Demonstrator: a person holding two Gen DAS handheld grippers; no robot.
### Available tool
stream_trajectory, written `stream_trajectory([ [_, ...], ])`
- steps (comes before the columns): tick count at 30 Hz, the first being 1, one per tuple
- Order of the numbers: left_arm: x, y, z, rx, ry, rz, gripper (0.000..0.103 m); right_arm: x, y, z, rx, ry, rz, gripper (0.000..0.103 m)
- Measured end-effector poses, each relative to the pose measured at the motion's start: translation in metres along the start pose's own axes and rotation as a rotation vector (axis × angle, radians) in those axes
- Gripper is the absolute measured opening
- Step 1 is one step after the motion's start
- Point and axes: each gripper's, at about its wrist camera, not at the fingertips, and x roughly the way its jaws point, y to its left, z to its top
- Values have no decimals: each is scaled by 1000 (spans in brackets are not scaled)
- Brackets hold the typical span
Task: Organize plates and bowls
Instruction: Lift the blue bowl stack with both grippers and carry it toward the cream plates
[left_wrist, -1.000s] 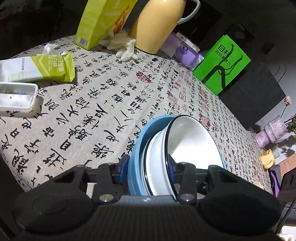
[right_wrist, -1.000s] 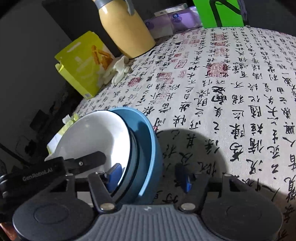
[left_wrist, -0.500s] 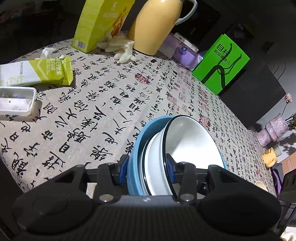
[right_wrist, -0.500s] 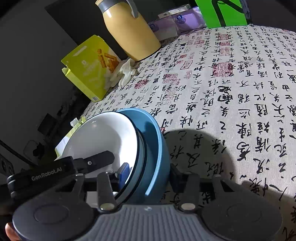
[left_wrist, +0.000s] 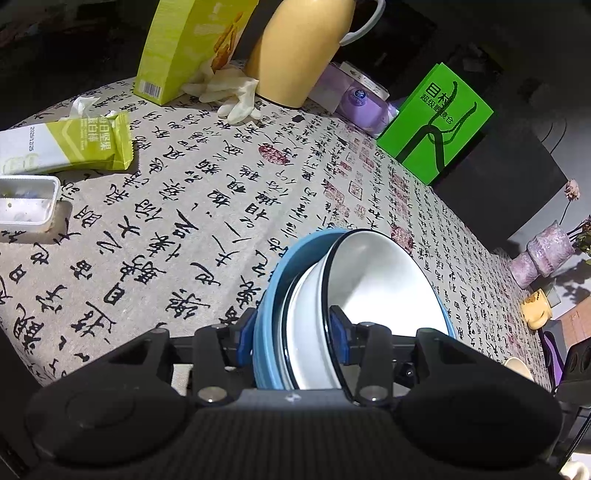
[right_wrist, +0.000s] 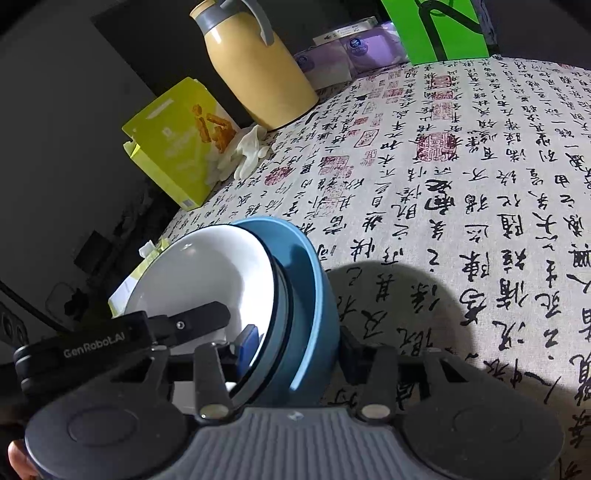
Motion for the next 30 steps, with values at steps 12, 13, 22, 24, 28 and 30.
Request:
stream_trajectory([
  [12,-3,-18,-3,21,-9,-15,41,-16,-8,2,8,-35,3,45],
  [13,-3,-20,-3,24,-9,-16,41,-17,-10,2,10,-38,3,45],
  [22,-5,-36,-4,36,-14,-33,41,-32,-18,4,19,-64,7,45],
  [24,-5,-40,-4,40,-15,-37,41,-36,-20,5,21,-71,6,45],
  [28,-5,-49,-6,48,-16,-42,41,-43,-25,5,29,-83,7,45],
  [30,-5,-53,-6,48,-16,-47,41,-47,-28,5,33,-89,6,45],
])
